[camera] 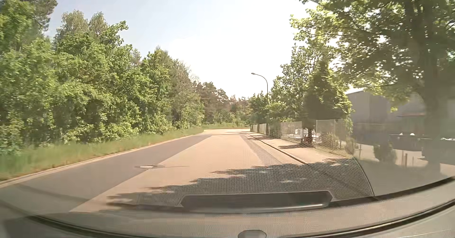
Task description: Follow the waypoints while adhering to traffic rules and regulations
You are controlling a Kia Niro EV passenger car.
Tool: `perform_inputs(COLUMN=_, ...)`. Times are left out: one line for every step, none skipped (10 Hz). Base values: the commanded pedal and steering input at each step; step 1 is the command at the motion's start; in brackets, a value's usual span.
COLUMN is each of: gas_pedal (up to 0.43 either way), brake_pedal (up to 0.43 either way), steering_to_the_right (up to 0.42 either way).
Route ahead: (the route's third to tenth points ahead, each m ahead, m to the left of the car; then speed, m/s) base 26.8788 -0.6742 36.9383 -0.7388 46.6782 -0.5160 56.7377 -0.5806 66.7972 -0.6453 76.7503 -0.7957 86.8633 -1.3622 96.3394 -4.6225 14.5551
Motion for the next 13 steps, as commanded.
perform_inputs(gas_pedal=0.087, brake_pedal=0.000, steering_to_the_right=0.000)
perform_inputs(gas_pedal=0.087, brake_pedal=0.000, steering_to_the_right=0.000)
perform_inputs(gas_pedal=0.087, brake_pedal=0.000, steering_to_the_right=0.000)
perform_inputs(gas_pedal=0.087, brake_pedal=0.000, steering_to_the_right=0.000)
perform_inputs(gas_pedal=0.087, brake_pedal=0.000, steering_to_the_right=0.000)
perform_inputs(gas_pedal=0.087, brake_pedal=0.000, steering_to_the_right=0.000)
perform_inputs(gas_pedal=0.087, brake_pedal=0.000, steering_to_the_right=0.000)
perform_inputs(gas_pedal=0.087, brake_pedal=0.000, steering_to_the_right=0.000)
perform_inputs(gas_pedal=0.087, brake_pedal=0.000, steering_to_the_right=0.000)
perform_inputs(gas_pedal=0.087, brake_pedal=0.000, steering_to_the_right=0.000)
perform_inputs(gas_pedal=0.087, brake_pedal=0.000, steering_to_the_right=0.000)
perform_inputs(gas_pedal=0.098, brake_pedal=0.000, steering_to_the_right=0.000)
perform_inputs(gas_pedal=0.098, brake_pedal=0.000, steering_to_the_right=0.000)
